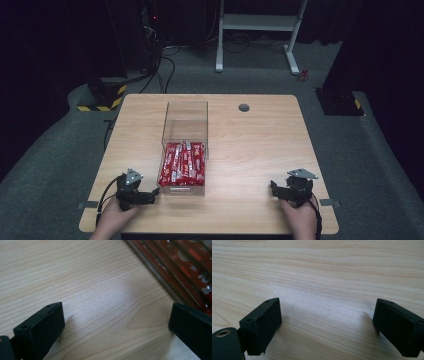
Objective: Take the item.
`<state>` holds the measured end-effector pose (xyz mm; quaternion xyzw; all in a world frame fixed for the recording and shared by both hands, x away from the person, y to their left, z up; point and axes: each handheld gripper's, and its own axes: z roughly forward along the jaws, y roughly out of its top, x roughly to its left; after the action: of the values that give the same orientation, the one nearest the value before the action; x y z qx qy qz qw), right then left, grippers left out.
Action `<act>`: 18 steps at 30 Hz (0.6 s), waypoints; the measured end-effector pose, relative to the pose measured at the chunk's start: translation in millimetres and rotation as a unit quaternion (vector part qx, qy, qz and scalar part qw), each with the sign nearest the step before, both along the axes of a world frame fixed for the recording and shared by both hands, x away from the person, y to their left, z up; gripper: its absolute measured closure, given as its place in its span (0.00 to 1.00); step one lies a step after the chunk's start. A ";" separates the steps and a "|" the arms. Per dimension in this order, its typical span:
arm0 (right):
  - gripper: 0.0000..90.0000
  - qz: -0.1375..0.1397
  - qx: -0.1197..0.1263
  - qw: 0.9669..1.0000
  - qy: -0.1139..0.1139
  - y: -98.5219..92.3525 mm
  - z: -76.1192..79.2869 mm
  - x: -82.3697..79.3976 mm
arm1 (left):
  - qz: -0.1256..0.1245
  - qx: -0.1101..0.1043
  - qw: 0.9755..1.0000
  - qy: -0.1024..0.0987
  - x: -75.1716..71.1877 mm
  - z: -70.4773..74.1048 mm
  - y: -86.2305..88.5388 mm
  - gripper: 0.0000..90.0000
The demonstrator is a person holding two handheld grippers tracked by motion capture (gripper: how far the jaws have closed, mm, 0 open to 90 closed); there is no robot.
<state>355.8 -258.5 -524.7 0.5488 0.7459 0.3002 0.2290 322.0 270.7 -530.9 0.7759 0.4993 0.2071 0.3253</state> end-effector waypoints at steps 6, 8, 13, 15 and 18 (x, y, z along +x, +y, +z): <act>0.09 0.003 0.001 1.000 0.001 -0.4 0.1 -0.5 | 0.000 0.001 1.000 0.000 0.3 0.1 0.1 0.01; 0.09 0.003 0.002 1.000 0.001 -0.4 0.2 -0.7 | 0.000 0.001 1.000 0.000 0.3 0.1 0.1 0.01; 0.09 0.002 0.002 1.000 0.001 -0.3 0.2 -0.9 | 0.000 0.001 1.000 0.000 0.3 0.1 0.1 0.01; 0.09 0.002 0.002 1.000 0.001 -0.4 0.2 -0.9 | 0.000 0.001 1.000 0.000 0.4 0.1 0.1 0.01; 0.09 0.005 0.001 1.000 0.001 -0.7 0.1 -0.9 | 0.002 0.000 1.000 0.000 0.9 0.0 -0.2 0.01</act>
<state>354.9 -259.2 -524.6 0.5452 0.7486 0.3015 0.2267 322.9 270.5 -531.0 0.7750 0.5005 0.2076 0.3253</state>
